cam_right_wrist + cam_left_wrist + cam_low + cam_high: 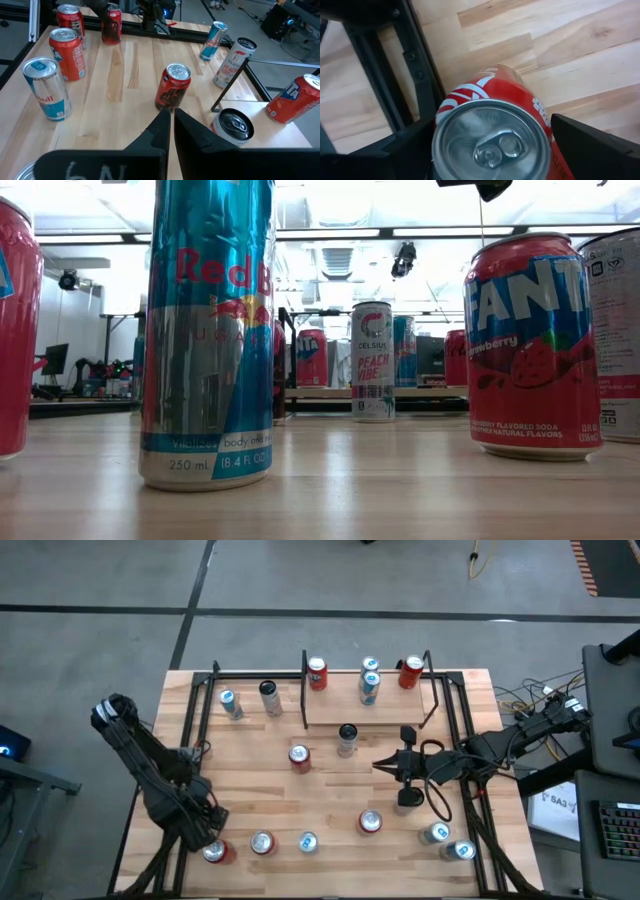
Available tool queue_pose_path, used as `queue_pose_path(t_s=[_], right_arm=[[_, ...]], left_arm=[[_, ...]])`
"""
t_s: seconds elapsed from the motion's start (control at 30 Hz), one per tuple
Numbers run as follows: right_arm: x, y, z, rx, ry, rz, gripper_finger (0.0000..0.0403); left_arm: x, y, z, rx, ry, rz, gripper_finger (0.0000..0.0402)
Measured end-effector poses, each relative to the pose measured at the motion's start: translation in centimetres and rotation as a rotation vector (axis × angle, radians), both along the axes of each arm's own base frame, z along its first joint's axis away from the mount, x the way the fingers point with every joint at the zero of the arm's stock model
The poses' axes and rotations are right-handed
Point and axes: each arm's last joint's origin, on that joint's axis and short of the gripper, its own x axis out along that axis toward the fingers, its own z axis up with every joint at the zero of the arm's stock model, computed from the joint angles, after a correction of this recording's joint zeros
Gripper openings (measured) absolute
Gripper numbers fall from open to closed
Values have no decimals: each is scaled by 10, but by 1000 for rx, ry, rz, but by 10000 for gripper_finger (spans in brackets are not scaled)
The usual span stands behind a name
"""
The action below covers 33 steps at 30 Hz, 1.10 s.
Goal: Place canned beverage on shelf
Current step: Put the red soda can on the shelf
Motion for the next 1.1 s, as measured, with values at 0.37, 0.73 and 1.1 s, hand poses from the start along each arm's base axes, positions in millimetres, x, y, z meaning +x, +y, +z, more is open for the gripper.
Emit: queue_pose_path(t_s=[0.37,0.73,1.1], right_arm=[[0,0,0,1,-1,0,13],[0,0,0,1,-1,0,13],[0,0,0,3,-2,-1,13]], left_arm=[[0,0,-1,-9,-1,-15,287],[2,0,54,10,4,-64,287],[25,15,112,119,-309,-129,287]])
